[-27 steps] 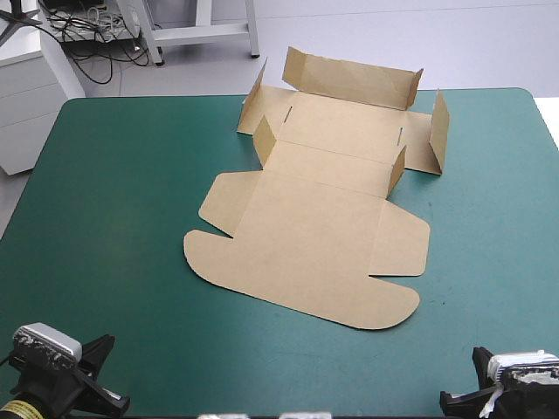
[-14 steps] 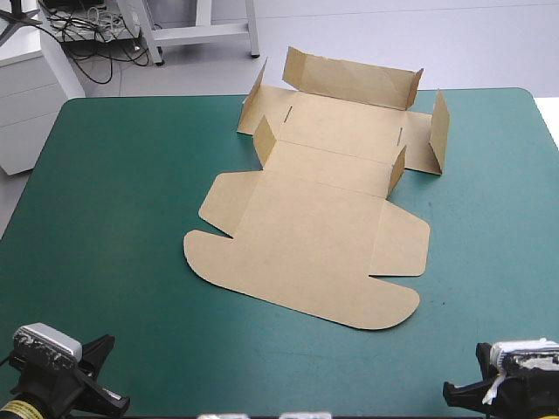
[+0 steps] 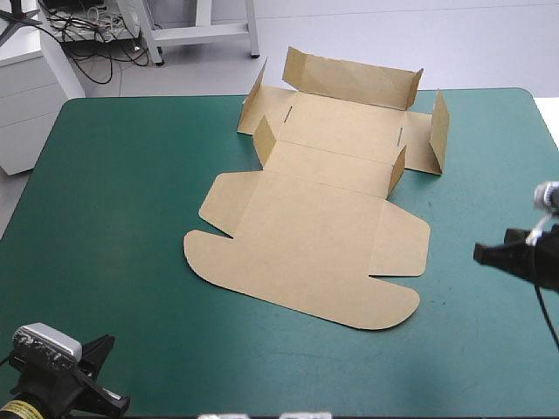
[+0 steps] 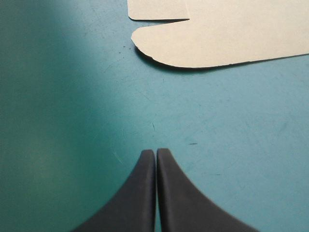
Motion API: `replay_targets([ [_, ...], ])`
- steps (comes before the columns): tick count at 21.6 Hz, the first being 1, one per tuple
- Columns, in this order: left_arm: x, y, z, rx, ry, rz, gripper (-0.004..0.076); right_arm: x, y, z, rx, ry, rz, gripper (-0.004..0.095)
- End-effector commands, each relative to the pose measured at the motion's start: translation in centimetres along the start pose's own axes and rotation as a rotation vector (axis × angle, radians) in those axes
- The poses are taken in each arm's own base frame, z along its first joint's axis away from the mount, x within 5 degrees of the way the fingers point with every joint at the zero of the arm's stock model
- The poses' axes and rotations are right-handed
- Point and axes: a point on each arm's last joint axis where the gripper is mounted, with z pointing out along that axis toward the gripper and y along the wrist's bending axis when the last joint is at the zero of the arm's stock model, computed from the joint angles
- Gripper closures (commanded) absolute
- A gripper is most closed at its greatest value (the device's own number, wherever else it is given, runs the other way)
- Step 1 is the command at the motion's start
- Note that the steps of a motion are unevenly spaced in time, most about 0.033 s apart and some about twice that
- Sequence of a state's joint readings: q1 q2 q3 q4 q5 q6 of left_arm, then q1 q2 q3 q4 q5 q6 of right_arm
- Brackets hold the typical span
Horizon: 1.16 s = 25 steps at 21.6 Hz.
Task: Fold the box
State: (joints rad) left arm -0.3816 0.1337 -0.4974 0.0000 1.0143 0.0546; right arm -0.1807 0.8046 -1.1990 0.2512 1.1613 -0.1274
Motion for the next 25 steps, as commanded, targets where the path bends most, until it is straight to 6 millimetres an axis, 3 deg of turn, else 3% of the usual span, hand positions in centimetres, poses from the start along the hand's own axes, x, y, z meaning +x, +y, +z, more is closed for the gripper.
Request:
replay_targets([
  [1, -1.3, 0.1, -0.5, -0.002, -0.081, 0.000, 0.0734, -4.7, -0.2, 1.6, -0.031, 0.003, 0.013, 0.0923],
  [7, -1.3, 0.1, -0.5, -0.002, -0.081, 0.000, 0.0734, -9.3, -0.3, 6.2, -0.091, 0.069, 0.033, 0.0905],
  [12, -1.3, 0.1, -0.5, -0.002, -0.081, 0.000, 0.0734, -13.0, 1.6, 12.8, -0.061, 0.113, 0.003, 0.0904],
  [17, -1.3, 0.1, -0.5, -0.002, -0.081, 0.000, 0.0734, -14.3, 3.1, 19.8, -0.019, 0.257, 0.036, 0.0880],
  [18, -1.3, 0.1, -0.5, -0.002, -0.081, 0.000, 0.0734, -14.5, 3.2, 21.1, -0.007, 0.278, 0.025, 0.0838],
  [23, -1.3, 0.1, -0.5, -0.002, -0.081, 0.000, 0.0734, -14.4, 3.4, 26.8, -0.024, 0.342, 0.131, 0.0407],
  [25, -1.3, 0.1, -0.5, -0.002, -0.081, 0.000, 0.0734, -13.4, 3.3, 29.4, -0.022, 0.393, 0.142, 0.0354],
])
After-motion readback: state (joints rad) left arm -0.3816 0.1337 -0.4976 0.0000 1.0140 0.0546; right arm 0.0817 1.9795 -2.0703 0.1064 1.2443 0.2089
